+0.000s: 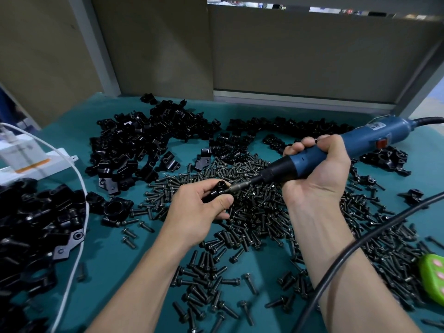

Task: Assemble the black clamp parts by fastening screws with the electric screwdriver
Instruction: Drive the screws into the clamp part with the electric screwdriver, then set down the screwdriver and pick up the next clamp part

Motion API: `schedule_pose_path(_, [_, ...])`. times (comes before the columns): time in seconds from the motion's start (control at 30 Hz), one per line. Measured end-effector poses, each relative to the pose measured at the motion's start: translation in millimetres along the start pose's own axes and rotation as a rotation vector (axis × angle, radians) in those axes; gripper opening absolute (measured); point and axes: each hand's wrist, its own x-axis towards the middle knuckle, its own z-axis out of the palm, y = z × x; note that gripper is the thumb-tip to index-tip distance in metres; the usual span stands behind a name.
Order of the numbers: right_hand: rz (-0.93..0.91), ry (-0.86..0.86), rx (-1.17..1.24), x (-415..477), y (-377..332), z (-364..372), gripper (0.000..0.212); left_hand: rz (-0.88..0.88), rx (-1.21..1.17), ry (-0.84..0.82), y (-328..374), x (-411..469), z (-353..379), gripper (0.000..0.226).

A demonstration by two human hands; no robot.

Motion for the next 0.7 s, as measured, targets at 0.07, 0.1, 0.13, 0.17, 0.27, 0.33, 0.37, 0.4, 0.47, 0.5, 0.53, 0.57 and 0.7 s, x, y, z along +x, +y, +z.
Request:
schedule_pose_path(0.07, [-0.004, 0.014, 0.002, 1, -2, 0, 0.017, -0.005, -0.011, -0.004, 0, 1, 1, 0.027])
schedule_pose_path(0.1, [-0.01, 0.028, -0.001, 1, -4, 0, 0.018, -0.01, -0.015, -0.004, 0, 1, 1, 0.029])
schedule_pose_path(0.13, [-0.018, 0.049, -0.004, 2, -6, 0, 0.019, -0.016, -0.015, 0.002, -1, 1, 1, 0.031])
schedule_pose_path(0.17, [-0.026, 0.073, -0.009, 2, -9, -1, 0.021, -0.019, -0.012, 0.013, -1, 2, 1, 0.034])
schedule_pose_path(0.27, [-0.037, 0.133, -0.071, 3, -15, -2, 0.023, 0.0, 0.022, 0.066, -2, 3, -1, 0.031])
schedule_pose_path(0.33, [-0.037, 0.17, -0.147, 3, -18, -2, 0.023, 0.026, 0.073, 0.11, -2, 3, -2, 0.025])
schedule_pose_path(0.37, [-0.04, 0.189, -0.208, 3, -19, -1, 0.022, 0.045, 0.131, 0.132, -2, 1, -3, 0.022])
schedule_pose_path(0.4, [-0.04, 0.207, -0.305, 3, -20, 0, 0.021, 0.065, 0.199, 0.157, -1, 0, -3, 0.022])
schedule_pose_path(0.47, [-0.011, 0.218, -0.602, 5, -23, 2, 0.022, 0.107, 0.281, 0.205, 2, -4, -2, 0.026])
schedule_pose_path(0.5, [0.021, 0.189, -0.758, 6, -24, 2, 0.025, 0.13, 0.289, 0.22, 3, -6, -2, 0.027])
schedule_pose_path(0.53, [0.06, 0.132, -0.903, 6, -25, 3, 0.029, 0.16, 0.292, 0.231, 4, -7, -1, 0.028])
schedule_pose_path(0.57, [0.106, 0.059, -1.043, 5, -25, 2, 0.035, 0.191, 0.293, 0.239, 5, -9, -1, 0.028])
schedule_pose_path(0.7, [0.157, -0.137, -1.816, -5, -15, -4, 0.078, 0.278, 0.315, 0.281, 11, -13, 2, 0.034])
